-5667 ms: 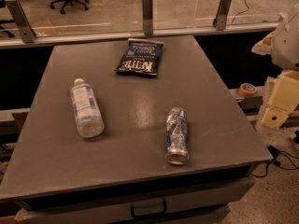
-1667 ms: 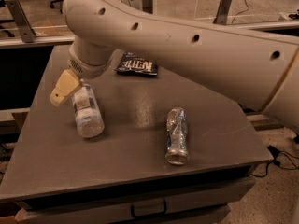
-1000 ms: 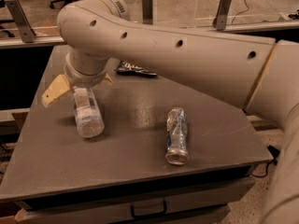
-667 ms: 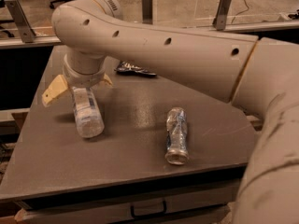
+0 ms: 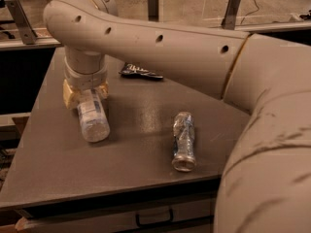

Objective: Place blue plastic bottle upright

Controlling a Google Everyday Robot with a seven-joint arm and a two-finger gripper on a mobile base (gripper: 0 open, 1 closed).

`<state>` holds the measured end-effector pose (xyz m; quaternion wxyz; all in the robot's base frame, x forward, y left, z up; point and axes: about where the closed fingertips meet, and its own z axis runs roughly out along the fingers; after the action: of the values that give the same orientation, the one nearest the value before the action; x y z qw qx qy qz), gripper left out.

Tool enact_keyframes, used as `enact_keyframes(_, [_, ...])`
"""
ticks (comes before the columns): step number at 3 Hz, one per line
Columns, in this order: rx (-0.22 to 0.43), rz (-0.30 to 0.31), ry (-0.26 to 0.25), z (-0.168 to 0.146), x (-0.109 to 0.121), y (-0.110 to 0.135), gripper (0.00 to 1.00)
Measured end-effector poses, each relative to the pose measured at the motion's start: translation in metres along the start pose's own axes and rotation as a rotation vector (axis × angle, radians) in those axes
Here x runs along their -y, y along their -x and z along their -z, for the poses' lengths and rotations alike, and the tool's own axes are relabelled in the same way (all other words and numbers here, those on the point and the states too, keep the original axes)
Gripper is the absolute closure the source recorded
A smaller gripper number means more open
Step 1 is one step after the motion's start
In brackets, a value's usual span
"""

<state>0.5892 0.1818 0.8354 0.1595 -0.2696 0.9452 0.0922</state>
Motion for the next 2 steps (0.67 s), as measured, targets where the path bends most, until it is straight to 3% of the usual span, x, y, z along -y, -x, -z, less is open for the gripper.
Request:
enact_keyframes(1, [0.016,0.022,-0.043,0.013,0.003,0.009,0.65])
enact_keyframes(2, [0.123,0.103,-0.070,0.039,0.004,0.035,0.88])
